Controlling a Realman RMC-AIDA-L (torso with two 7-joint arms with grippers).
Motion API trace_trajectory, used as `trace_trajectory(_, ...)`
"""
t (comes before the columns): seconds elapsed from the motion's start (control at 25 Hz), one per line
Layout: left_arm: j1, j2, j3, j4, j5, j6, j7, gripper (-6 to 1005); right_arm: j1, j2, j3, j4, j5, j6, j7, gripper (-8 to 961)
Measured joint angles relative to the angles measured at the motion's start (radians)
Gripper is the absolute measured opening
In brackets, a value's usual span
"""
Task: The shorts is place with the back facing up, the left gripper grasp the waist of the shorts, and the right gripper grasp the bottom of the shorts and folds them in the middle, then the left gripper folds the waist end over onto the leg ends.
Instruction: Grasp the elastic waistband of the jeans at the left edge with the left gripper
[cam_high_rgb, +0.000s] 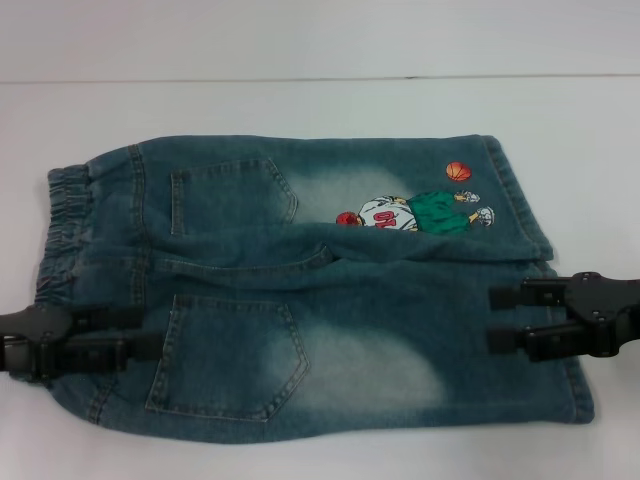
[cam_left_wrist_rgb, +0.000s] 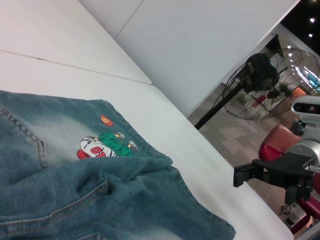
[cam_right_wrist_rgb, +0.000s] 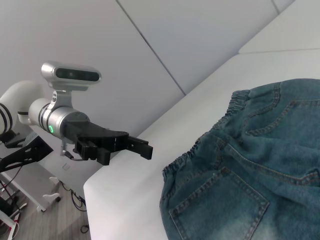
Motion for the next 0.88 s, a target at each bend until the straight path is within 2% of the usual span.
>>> trace_trajectory(0.48,0.003,0.003,0.002,0.003,0.008,0.004,-0.025,924,0.004,0.000,-0.006,0.000,0.000,0.005,0.004,947)
trace_trajectory(0.56,0.003,0.012,-0.008,0.027,0.030,0.005,-0.072,923,0.005,0.000,-0.006,0.000,-0.001,0.006,0.003,947)
trace_trajectory(0.76,-0.037,0.067,-0.053,0.142,0.153,0.015,-0.363,919,0.008,0.000,-0.006,0.000,-0.002,0.009,0.003,947)
trace_trajectory(0.88,-0.069,0.086,-0.059,0.208,0.233,0.020,-0.519,917,0.013,0.000,-0.006,0.000,-0.002,0.011,0.002,947)
